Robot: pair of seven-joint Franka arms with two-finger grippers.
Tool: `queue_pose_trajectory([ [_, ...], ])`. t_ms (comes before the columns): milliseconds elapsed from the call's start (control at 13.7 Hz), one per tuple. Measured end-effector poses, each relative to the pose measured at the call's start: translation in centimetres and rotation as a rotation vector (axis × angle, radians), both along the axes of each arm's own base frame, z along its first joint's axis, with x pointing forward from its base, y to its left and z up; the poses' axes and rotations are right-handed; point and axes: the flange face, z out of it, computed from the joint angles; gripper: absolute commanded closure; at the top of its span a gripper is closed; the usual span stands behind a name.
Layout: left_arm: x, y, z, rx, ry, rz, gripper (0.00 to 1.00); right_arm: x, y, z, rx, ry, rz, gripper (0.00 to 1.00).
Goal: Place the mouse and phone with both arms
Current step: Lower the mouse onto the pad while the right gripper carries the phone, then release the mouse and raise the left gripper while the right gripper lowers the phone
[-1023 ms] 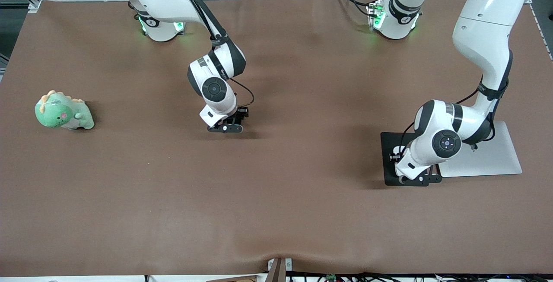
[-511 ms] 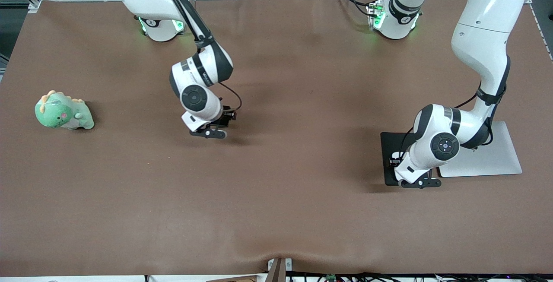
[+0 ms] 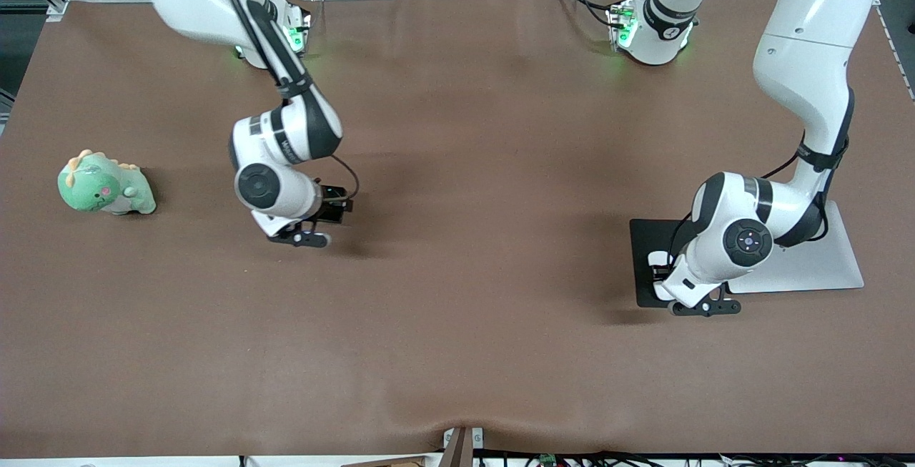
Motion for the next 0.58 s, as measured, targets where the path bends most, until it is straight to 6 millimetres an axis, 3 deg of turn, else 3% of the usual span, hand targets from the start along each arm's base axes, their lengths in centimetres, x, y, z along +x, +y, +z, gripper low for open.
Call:
queue_pose_trajectory([
  [292,-0.5,0.8,6.0,0.041,0.025,0.004,0.00,1.4,-7.8,0.3,0.050,0.031,0.041,1.00],
  [584,-1.6,1.7,11.9,0.064,0.051,0.007,0.00,1.3,-12.7,-0.4,0.035,0.049,0.080,1.00],
])
